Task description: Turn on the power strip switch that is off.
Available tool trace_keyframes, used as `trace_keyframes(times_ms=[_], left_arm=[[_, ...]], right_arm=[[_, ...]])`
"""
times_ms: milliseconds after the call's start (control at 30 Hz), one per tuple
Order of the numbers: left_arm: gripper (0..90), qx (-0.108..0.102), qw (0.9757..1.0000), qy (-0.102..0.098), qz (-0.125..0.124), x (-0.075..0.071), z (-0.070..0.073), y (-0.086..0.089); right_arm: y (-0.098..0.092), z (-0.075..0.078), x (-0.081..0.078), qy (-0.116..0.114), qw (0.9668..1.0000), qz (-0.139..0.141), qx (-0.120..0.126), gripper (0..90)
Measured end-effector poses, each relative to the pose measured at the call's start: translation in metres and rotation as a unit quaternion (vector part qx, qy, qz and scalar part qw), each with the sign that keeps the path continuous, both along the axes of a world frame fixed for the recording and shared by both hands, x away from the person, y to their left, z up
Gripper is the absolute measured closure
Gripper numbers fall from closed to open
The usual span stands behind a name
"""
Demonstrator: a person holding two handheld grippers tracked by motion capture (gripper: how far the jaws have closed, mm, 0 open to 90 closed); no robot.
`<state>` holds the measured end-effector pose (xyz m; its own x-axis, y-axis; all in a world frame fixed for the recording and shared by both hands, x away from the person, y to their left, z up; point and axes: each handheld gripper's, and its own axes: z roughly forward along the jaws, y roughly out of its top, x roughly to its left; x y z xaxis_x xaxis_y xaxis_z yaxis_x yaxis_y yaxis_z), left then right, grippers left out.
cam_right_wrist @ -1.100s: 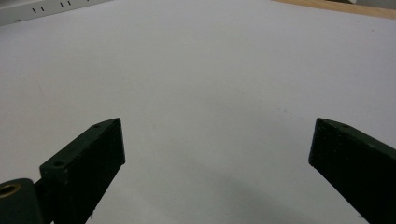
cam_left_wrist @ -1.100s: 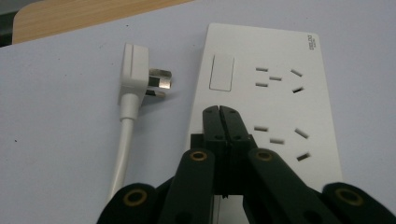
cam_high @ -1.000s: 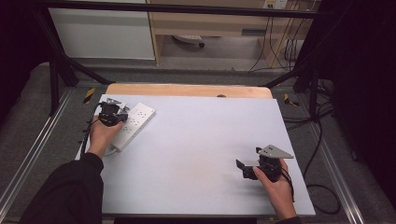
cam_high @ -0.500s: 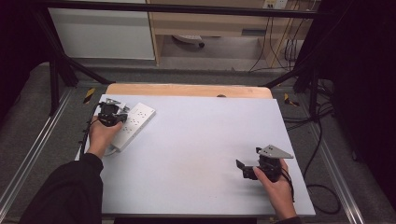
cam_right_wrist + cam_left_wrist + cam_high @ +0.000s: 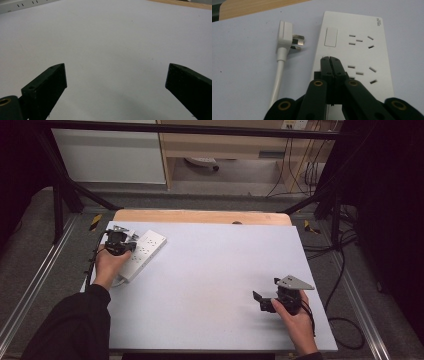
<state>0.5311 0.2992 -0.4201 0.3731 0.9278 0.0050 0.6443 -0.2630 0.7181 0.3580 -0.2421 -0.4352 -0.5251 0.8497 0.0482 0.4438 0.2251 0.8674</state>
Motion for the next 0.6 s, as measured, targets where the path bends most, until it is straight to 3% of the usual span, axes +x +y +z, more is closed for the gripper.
trace_keyframes(times_ms=[433, 600], left_arm=[[90.0, -0.012, 0.9999, 0.007, 0.001, 0.0001, -0.0023, 0.0034], [90.0, -0.007, 1.0000, 0.000, 0.000, 0.0000, -0.0030, 0.0026]], right_arm=[[0.0000, -0.0001, -0.0002, 0.000, 1.0000, 0.000, 0.000, 4.0], [0.0000, -0.0001, -0.0001, 0.001, 1.0000, 0.001, 0.000, 4.0]])
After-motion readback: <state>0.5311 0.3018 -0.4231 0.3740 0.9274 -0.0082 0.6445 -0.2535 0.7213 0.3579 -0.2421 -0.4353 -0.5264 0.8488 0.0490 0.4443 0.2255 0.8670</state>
